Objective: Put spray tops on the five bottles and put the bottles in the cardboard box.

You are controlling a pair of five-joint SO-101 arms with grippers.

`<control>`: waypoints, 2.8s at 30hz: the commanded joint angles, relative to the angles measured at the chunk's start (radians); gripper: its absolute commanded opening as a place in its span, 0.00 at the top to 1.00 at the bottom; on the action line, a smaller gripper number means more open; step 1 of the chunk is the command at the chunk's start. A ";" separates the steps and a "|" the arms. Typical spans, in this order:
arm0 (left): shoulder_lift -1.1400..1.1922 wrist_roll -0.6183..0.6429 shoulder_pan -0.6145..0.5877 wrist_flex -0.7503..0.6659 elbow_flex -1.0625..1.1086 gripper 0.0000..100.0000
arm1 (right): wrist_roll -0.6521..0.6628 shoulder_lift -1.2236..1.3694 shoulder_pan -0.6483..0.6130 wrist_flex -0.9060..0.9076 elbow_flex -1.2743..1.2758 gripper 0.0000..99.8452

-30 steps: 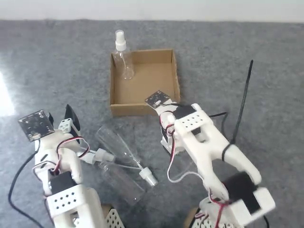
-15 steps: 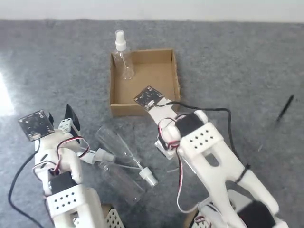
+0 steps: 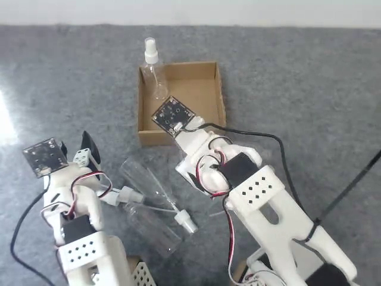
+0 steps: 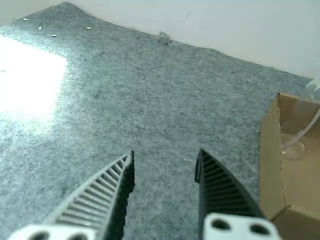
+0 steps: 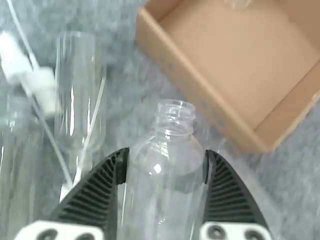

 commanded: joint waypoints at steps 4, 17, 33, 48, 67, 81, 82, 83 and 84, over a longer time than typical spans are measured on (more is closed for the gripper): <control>-0.009 -0.005 0.002 -0.028 -0.025 0.81 | 0.015 -0.050 -0.002 -0.147 -0.052 0.91; -0.009 -0.005 0.003 -0.026 -0.027 0.81 | 0.008 -0.071 0.068 -0.193 0.054 0.91; -0.009 -0.008 0.000 0.117 -0.101 0.81 | 0.009 -0.447 0.174 -0.340 0.370 0.91; 0.000 -0.127 0.026 0.354 -0.306 0.81 | -0.035 -0.581 0.274 -0.512 0.520 0.91; 0.109 -0.491 0.293 0.744 -0.561 0.81 | -0.250 -0.719 0.561 -0.512 0.523 0.91; 0.574 -0.775 0.583 0.954 -0.786 0.81 | -0.247 -0.720 0.582 -0.513 0.523 0.91; 0.594 -0.801 0.601 0.954 -0.783 0.81 | -0.247 -0.720 0.595 -0.515 0.522 0.91; 0.617 -0.827 0.618 0.954 -0.780 0.81 | -0.249 -0.720 0.605 -0.522 0.520 0.91; 0.641 -0.853 0.632 0.954 -0.777 0.81 | -0.249 -0.720 0.618 -0.535 0.522 0.91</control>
